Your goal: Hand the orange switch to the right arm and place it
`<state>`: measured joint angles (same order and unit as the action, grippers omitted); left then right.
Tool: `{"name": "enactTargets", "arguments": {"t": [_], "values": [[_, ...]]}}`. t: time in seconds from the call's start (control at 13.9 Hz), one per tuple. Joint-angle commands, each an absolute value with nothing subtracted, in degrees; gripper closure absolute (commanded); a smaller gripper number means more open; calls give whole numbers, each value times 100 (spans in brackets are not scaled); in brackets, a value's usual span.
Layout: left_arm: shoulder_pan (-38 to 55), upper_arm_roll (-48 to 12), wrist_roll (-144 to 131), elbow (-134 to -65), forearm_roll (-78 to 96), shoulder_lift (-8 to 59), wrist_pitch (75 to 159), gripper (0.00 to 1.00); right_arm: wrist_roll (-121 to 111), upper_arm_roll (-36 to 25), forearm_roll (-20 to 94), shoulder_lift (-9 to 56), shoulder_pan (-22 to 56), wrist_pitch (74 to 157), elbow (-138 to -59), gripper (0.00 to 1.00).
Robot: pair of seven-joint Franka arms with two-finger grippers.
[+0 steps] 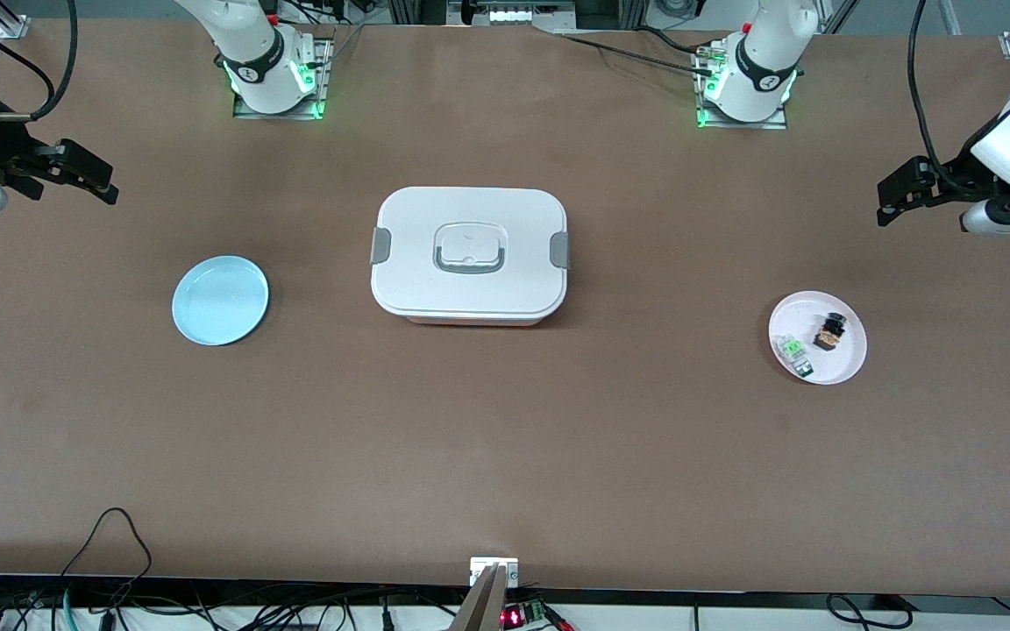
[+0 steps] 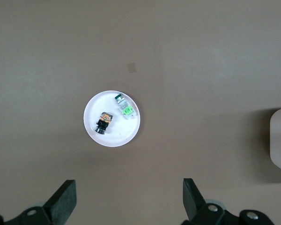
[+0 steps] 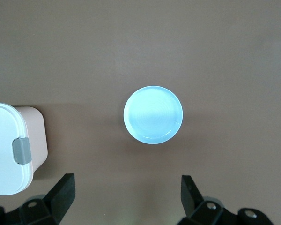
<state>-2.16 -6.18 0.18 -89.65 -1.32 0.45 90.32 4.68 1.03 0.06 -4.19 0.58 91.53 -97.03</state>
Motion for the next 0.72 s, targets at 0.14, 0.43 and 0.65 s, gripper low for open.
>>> {"name": "enactTargets", "arguments": {"t": [0.14, 0.43, 0.65], "values": [[-176, -589, 44, -8842, -35, 97, 9053, 0, 562, 211, -62, -554, -35, 9114, -9774, 0], [-176, -589, 44, -8851, -44, 97, 9035, 0, 554, 194, -62, -554, -35, 9105, -9774, 0], [-176, -589, 44, -8851, -35, 97, 9035, 0, 554, 193, -62, -554, -35, 9105, -9782, 0]]}}
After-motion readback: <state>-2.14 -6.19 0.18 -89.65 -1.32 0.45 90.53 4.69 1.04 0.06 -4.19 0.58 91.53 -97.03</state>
